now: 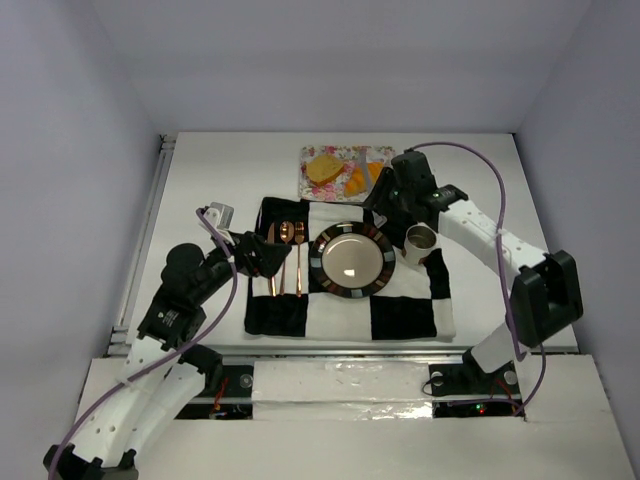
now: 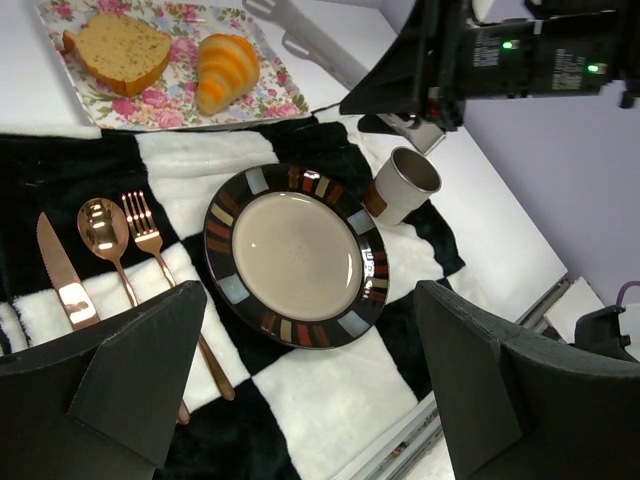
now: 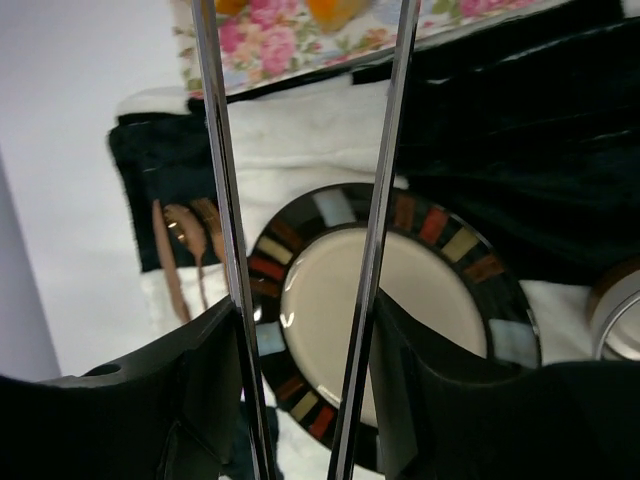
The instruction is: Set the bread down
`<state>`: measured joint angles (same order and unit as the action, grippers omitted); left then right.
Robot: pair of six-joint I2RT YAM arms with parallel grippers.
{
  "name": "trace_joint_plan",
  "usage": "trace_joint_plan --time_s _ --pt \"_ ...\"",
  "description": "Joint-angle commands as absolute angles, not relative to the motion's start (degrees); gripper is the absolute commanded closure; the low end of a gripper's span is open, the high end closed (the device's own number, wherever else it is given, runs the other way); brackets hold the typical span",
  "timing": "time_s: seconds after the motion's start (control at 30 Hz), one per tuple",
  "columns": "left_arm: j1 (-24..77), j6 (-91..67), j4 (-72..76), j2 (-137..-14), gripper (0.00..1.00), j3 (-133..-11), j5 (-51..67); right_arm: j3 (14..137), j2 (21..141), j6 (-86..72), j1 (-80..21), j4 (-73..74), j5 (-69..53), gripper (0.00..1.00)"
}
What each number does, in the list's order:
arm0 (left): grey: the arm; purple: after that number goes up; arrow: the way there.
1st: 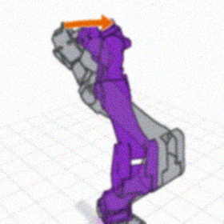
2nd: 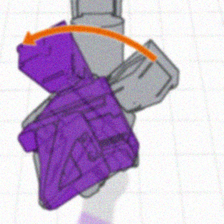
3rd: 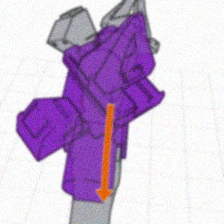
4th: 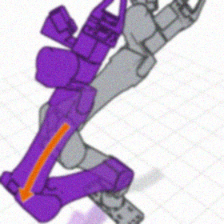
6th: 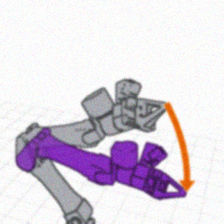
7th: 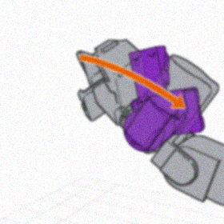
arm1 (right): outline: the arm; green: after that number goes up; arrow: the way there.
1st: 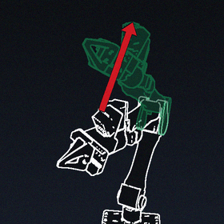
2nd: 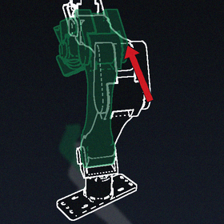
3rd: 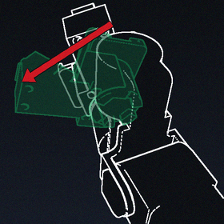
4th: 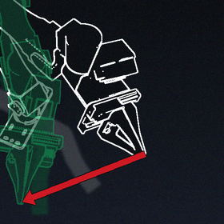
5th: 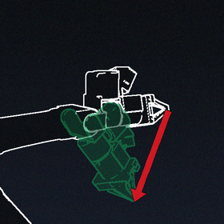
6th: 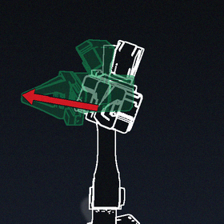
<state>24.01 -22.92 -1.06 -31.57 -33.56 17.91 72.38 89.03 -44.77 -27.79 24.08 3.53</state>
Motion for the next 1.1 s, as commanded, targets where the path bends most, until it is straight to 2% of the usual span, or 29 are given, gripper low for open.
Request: trace_joint_plan --time_s 0.0,0.4,0.73,0.97,1.07 --pt "24.26 -21.62 1.40 -30.67 0.17 -33.57 18.19 77.34 91.14 -41.75 -25.85 27.41 4.75 0.46" --pt "24.26 -21.62 2.02 -30.94 0.17 -33.57 18.90 85.60 102.56 -40.43 -24.79 29.97 2.99 0.46" --pt "24.26 -21.53 2.20 -31.38 0.17 -33.57 18.98 89.91 107.66 -39.64 -24.79 30.85 1.32 0.46" --pt "24.26 -21.53 2.11 -31.38 0.18 -33.66 18.63 86.67 102.84 -39.64 -24.79 29.44 1.93 0.76" --pt "24.26 -21.45 2.11 -31.55 0.18 -33.66 18.46 84.39 97.84 -39.29 -24.79 28.74 1.93 0.78"
